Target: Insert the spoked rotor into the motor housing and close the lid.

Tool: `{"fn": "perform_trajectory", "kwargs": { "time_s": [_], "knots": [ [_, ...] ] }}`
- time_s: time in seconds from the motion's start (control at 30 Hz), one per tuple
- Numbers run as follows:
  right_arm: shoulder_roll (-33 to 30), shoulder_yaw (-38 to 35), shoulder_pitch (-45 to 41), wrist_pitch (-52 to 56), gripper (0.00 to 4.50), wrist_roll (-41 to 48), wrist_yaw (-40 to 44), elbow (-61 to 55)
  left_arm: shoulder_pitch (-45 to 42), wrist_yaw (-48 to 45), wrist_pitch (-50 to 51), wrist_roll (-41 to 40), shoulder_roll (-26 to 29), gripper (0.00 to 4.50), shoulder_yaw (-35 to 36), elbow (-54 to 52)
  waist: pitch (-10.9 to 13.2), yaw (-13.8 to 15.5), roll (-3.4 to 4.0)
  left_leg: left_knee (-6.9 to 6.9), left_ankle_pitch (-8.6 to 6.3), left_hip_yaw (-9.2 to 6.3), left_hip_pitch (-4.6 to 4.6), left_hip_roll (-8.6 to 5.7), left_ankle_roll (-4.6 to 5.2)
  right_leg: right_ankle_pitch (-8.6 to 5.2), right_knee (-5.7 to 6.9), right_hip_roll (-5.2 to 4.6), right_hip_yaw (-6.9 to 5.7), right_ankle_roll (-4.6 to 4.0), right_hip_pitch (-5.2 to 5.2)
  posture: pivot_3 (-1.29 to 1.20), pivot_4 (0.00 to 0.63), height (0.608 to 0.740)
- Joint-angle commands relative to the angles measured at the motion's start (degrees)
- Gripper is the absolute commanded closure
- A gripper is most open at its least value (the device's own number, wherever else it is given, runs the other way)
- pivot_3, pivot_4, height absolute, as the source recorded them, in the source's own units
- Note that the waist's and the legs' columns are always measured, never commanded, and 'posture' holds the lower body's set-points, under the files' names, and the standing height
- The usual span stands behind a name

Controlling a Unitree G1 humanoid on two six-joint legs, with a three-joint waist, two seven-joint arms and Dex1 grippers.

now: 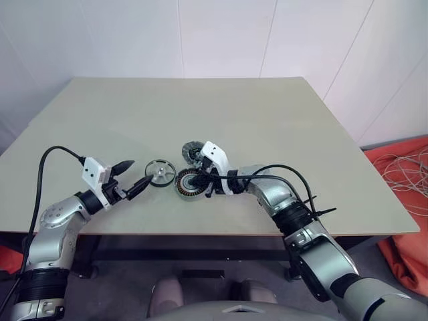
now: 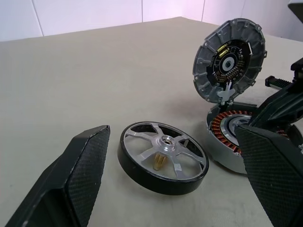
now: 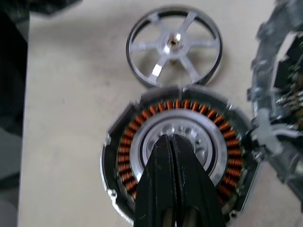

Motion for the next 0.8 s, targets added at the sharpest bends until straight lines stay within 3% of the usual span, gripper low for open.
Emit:
{"fn": "perform_trajectory", "kwargs": {
  "time_s": [0.03,0.23,0.5,0.7,0.8],
  "knots": [
    [0.12,-3.52,-1.91,1.62,4.48,2.76,-0.39,-5.04,-0.70,1.93,1.24,-0.21,0.22,0.00,0.93,-1.52,0.00,0.03,0.00,0.00,0.00,0.00,-0.02,0.00,0.00,0.00,0.00,0.00,0.00,0.00,-0.01,0.00,0.000,0.740],
    [-0.12,-4.21,-2.79,3.07,4.48,3.47,-0.39,-7.32,-0.84,2.98,2.31,-0.44,0.17,0.00,0.84,-1.67,0.00,0.00,-0.01,-0.02,0.00,0.00,-0.06,0.00,0.01,0.00,0.00,0.00,0.00,-0.01,-0.05,0.00,0.000,0.740],
    [0.38,0.95,-1.95,-0.23,4.48,-1.52,-0.94,-1.60,-0.32,6.74,6.16,-1.44,-0.69,0.00,1.93,-2.76,0.00,-0.02,0.00,-0.02,0.00,0.00,-0.06,-0.01,0.00,0.00,0.00,0.00,0.00,0.00,-0.06,0.00,0.000,0.740],
    [0.39,2.37,-1.26,-3.07,4.48,-3.55,-1.09,1.90,-1.28,16.12,12.82,-2.20,-1.94,0.00,4.88,-3.37,0.00,-0.12,0.00,-0.01,0.00,0.00,-0.06,-0.01,0.00,0.00,0.00,0.00,0.00,0.00,-0.05,0.00,0.000,0.740],
    [0.34,0.95,-1.42,-2.98,4.48,-2.32,-0.59,-0.51,-4.73,22.81,21.47,-7.82,-3.76,0.00,9.16,-3.54,0.00,-0.04,-0.01,-0.01,0.00,-0.01,-0.04,-0.01,0.00,0.00,0.00,0.01,-0.01,0.00,-0.03,0.00,0.000,0.740]
  ]
}}
